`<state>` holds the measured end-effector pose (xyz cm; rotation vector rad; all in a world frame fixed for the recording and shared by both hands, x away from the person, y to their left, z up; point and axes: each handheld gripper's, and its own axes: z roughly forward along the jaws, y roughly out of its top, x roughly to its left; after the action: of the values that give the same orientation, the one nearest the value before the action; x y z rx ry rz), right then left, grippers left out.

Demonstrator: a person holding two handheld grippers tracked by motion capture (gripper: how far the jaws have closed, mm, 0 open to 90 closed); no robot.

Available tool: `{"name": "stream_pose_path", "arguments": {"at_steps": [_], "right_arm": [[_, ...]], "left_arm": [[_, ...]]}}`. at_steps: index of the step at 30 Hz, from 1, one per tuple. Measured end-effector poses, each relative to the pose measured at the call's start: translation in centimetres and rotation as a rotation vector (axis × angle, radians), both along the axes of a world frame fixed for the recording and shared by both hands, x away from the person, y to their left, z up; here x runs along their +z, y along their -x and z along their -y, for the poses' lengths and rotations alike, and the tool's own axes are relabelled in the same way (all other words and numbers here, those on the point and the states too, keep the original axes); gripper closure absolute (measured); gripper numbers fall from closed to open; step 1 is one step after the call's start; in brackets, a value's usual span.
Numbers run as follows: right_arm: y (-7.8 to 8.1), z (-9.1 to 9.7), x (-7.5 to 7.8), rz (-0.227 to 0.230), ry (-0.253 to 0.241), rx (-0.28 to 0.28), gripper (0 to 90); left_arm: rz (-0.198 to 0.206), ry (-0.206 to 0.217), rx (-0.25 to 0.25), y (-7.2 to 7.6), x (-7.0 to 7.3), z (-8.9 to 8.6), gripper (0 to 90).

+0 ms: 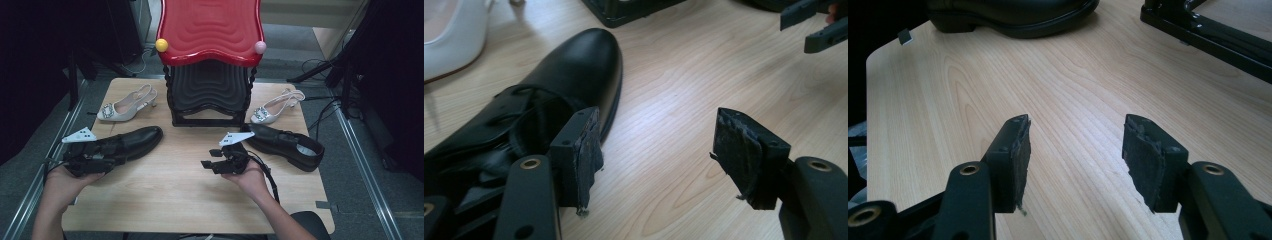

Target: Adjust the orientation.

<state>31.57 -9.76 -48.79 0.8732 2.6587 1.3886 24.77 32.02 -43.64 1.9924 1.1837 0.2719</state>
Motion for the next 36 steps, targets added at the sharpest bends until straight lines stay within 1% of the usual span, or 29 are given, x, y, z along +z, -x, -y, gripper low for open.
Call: {"name": "stream_pose_path", "arguments": {"at_steps": [2, 3, 5, 7, 10, 12, 13, 16, 17, 18, 19, 20, 21, 22, 24, 25, 26, 27, 29, 31, 32, 34, 35, 36], "right_arm": [[0.1, -0.1, 0.0, 0.003, 0.003, 0.004, 46.0], [0.1, -0.1, 0.0, 0.005, 0.005, 0.005, 46.0], [0.1, -0.1, 0.0, 0.007, 0.005, 0.004, 46.0], [0.1, -0.1, -0.1, 0.005, 0.004, 0.002, 46.0], [0.1, -0.1, -0.1, 0.006, 0.012, 0.002, 46.0], [0.1, -0.2, -0.2, 0.009, 0.014, 0.004, 46.0], [0.0, -0.2, -0.2, 0.008, 0.013, 0.004, 46.0], [0.0, -0.2, -0.2, 0.007, 0.016, 0.003, 46.0], [0.0, -0.2, -0.2, 0.007, 0.016, 0.002, 46.0], [0.0, -0.2, -0.2, 0.009, 0.017, 0.002, 46.0], [0.0, -0.2, -0.2, 0.010, 0.017, 0.001, 46.0], [0.0, -0.2, -0.2, 0.011, 0.017, 0.001, 46.0], [0.0, -0.2, -0.2, 0.010, 0.016, 0.000, 46.0], [0.0, -0.1, -0.2, 0.010, 0.016, -0.001, 46.0], [-0.1, -0.2, -0.3, 0.010, 0.015, -0.003, 46.0], [-0.1, -0.2, -0.3, 0.011, 0.015, -0.003, 46.0], [-0.1, -0.2, -0.3, 0.011, 0.015, -0.004, 46.0], [-0.1, -0.2, -0.3, 0.012, 0.016, -0.003, 46.0], [0.0, -0.2, -0.3, 0.015, 0.018, -0.001, 46.0], [0.0, -0.2, -0.3, 0.016, 0.017, -0.001, 46.0], [0.0, -0.2, -0.3, 0.016, 0.016, -0.002, 46.0], [0.0, -0.2, -0.3, 0.014, 0.016, -0.003, 46.0], [0.0, -0.1, -0.3, 0.014, 0.016, -0.004, 46.0], [0.0, -0.1, -0.3, 0.014, 0.016, -0.004, 46.0]], "left_arm": [[0.005, -0.015, 0.036, 0.1, 0.1, -0.6, 35.7], [0.006, -0.016, 0.041, 0.2, 0.1, -0.9, 35.7], [0.009, -0.005, 0.049, 0.2, 0.2, -1.7, 35.7], [-0.001, -0.010, 0.080, 0.2, -0.1, -2.4, 35.7], [-0.022, -0.026, 0.109, 0.0, -0.6, -3.1, 35.8], [-0.029, -0.032, 0.116, -0.2, -1.0, -3.3, 35.8], [-0.047, -0.027, 0.120, -0.4, -1.4, -3.5, 35.7], [-0.077, -0.017, 0.133, -0.8, -2.3, -3.8, 35.9], [-0.102, -0.010, 0.134, -1.0, -2.6, -3.8, 35.9], [-0.114, -0.009, 0.136, -1.2, -3.0, -3.8, 35.9], [-0.106, -0.025, 0.139, -1.3, -3.1, -3.7, 36.1], [-0.094, -0.015, 0.143, -1.5, -3.1, -3.5, 37.1], [-0.102, 0.003, 0.134, -1.7, -3.1, -3.4, 37.9], [-0.097, 0.010, 0.136, -1.9, -3.2, -3.1, 38.5], [-0.111, -0.002, 0.116, -2.4, -3.5, -2.5, 41.7], [-0.113, -0.009, 0.095, -2.7, -3.7, -2.1, 43.9], [-0.107, -0.020, 0.082, -2.9, -4.0, -1.7, 46.1], [-0.113, -0.031, 0.073, -3.2, -4.2, -1.3, 46.6], [-0.115, -0.031, 0.063, -3.8, -4.5, -0.8, 48.5], [-0.115, -0.032, 0.080, -4.2, -4.8, -0.5, 50.6], [-0.120, -0.033, 0.076, -4.3, -4.9, -0.5, 52.8], [-0.118, -0.027, 0.085, -4.4, -4.9, -0.7, 60.5], [-0.118, -0.017, 0.082, -4.4, -4.8, -0.8, 65.7], [-0.122, 0.003, 0.076, -4.4, -4.7, -1.0, 70.0]]}}
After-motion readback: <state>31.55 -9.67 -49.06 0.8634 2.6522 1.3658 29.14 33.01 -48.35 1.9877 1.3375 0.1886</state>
